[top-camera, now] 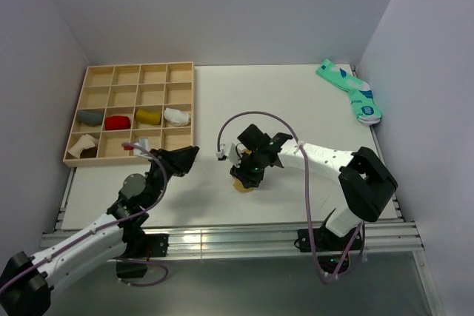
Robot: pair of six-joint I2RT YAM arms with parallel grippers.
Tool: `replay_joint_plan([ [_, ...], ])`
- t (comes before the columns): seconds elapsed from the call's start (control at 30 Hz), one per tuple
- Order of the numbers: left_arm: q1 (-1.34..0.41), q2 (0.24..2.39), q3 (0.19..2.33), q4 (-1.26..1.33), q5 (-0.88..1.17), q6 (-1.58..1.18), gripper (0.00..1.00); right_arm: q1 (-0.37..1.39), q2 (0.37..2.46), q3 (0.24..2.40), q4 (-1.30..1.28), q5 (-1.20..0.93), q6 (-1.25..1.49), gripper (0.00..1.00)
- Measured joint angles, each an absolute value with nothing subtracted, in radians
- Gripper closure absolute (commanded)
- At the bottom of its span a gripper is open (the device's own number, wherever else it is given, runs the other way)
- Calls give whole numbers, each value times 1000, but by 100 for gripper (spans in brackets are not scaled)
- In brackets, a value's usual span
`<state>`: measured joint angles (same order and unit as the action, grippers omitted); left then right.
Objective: Roll the socks
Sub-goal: Roll the sock at the center of the board.
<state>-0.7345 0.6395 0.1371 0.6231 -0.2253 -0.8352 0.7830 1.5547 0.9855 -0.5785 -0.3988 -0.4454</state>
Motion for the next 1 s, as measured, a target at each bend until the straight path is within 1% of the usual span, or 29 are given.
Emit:
replay_joint_plan([
  [0.13, -735, 477, 140, 543, -291, -852, 54, 829, 1575, 955, -541, -336, -435, 61],
  [0.23, -735, 427, 162, 486, -318, -855, 55, 836, 1595, 955, -508, -294, -431, 61],
  [0.63, -735, 430, 199, 379, -342, -856, 54, 860, 1621, 954, -464, -245, -412, 64],
  [1.0, -735, 454, 199, 376, -342, -859, 54, 866, 1563, 941, -491, -247, -401, 64],
])
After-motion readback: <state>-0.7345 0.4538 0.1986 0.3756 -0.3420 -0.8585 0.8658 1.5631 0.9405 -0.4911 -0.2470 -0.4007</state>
